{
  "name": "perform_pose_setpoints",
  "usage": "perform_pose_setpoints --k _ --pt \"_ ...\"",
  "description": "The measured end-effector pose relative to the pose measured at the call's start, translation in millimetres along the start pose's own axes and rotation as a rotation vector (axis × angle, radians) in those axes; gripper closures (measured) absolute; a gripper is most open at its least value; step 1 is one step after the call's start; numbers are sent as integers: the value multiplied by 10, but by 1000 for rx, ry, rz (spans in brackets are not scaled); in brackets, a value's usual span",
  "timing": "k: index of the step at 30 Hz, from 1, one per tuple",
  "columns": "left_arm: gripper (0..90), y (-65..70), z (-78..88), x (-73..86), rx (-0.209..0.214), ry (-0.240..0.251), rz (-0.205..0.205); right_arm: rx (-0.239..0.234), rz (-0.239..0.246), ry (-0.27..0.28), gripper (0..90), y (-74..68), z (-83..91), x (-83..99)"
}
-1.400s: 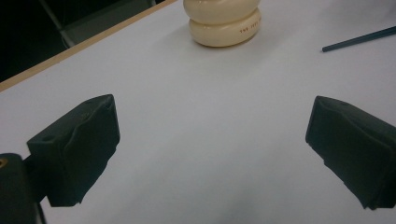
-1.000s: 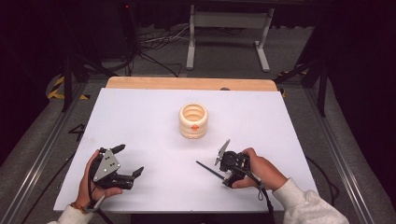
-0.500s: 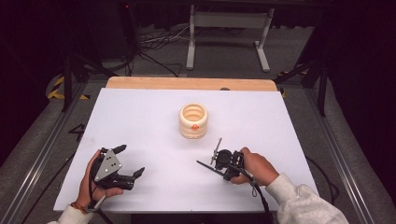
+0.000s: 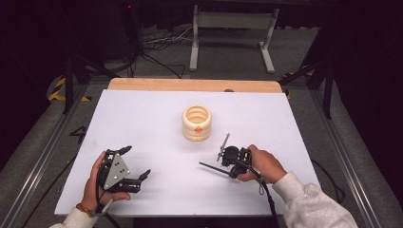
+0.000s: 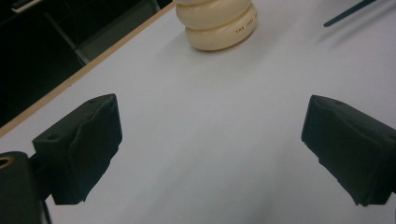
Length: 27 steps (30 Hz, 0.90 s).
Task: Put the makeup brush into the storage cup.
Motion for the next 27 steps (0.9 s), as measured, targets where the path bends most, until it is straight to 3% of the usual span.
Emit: perform_pose_setpoints --k 1,2,3,4,5,9,11,12,16,17,19,23,27 --pt "63 8 -16 -21 -3 2 -18 0 0 0 849 0 0 0" --pt "80 35 -50 -65 -18 -9 -67 -1 -13 23 849 44 51 -18" --pt "97 35 -50 -65 -18 -9 -67 -1 -13 23 849 44 51 -18" --pt "100 58 -102 -120 -24 -14 -107 -9 -31 49 849 79 101 -43" --pt "102 58 -102 -120 -24 -14 -107 -9 -31 49 849 79 101 -43" --pt "103 137 -285 -183 10 -50 -188 -9 -48 77 849 169 204 -95" --pt "104 182 -384 -218 30 -58 -206 -17 -48 91 849 188 241 -138" --pt "105 201 -450 -247 26 -67 -251 -14 -48 90 849 200 255 -158" --pt "122 297 -652 -371 32 -73 -345 -17 -39 90 849 212 290 -284" --pt "146 342 -704 -414 39 -55 -372 -19 -38 89 849 211 291 -316" --pt "180 381 -743 -440 39 -53 -385 -24 -29 79 848 203 291 -352" --pt "230 541 -850 -507 19 -80 -539 -38 -23 73 848 174 294 -498" --pt "325 643 -951 -568 4 -51 -612 -41 -28 88 849 146 284 -660"
Point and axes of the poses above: each handheld gripper's, and its own axes: z roughly backward along the jaws, x roughly out of its underside, y roughly to its right, the point moved 8 cm from there along -z, roughly forward along the jaws, and after that the axes turned 5 degrees about y, right-handed, at the moved point
